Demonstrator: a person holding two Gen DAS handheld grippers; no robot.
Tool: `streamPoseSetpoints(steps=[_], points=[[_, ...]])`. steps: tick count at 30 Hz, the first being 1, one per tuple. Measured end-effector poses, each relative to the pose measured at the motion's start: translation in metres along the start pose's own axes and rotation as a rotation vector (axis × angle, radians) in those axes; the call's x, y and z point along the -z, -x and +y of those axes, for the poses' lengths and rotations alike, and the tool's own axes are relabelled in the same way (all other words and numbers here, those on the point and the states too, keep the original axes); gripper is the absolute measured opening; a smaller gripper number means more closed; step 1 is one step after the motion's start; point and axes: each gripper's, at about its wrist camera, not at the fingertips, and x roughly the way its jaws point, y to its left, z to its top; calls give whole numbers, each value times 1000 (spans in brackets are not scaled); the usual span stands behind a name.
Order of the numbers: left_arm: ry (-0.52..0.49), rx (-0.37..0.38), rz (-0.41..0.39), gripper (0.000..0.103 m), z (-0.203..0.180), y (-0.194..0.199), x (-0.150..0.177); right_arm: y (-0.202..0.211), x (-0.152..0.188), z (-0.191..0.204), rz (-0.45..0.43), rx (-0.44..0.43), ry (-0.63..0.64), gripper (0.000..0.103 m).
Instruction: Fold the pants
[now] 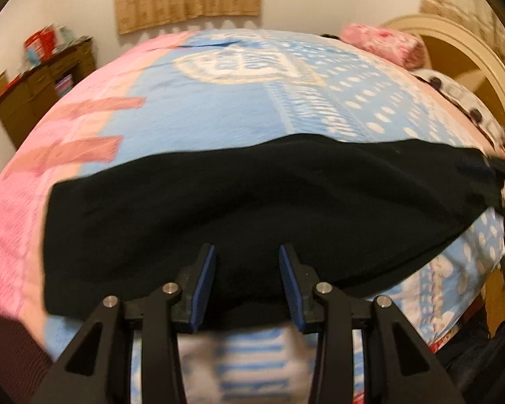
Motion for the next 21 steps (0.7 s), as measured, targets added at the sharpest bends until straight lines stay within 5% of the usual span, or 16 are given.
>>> streamPoseSetpoints(steps=[7,10,12,17,21], points=[[-66,18,22,41,-18,-15,5,-88,-75,-26,68,-177,-177,45],[-65,66,31,23,-15,-11,8,-133,-88,-43,152,-262,-310,44],[-69,78,28,22,-14,-8,12,-153,-93,-47,186,-314,-344,36],[-69,92,30,21,-13,-7,15,-182,-99,-39,277,-439,-384,31],[-81,84,23,21,-14,-7,15,-176,-102,-33,260,-482,-362,27]])
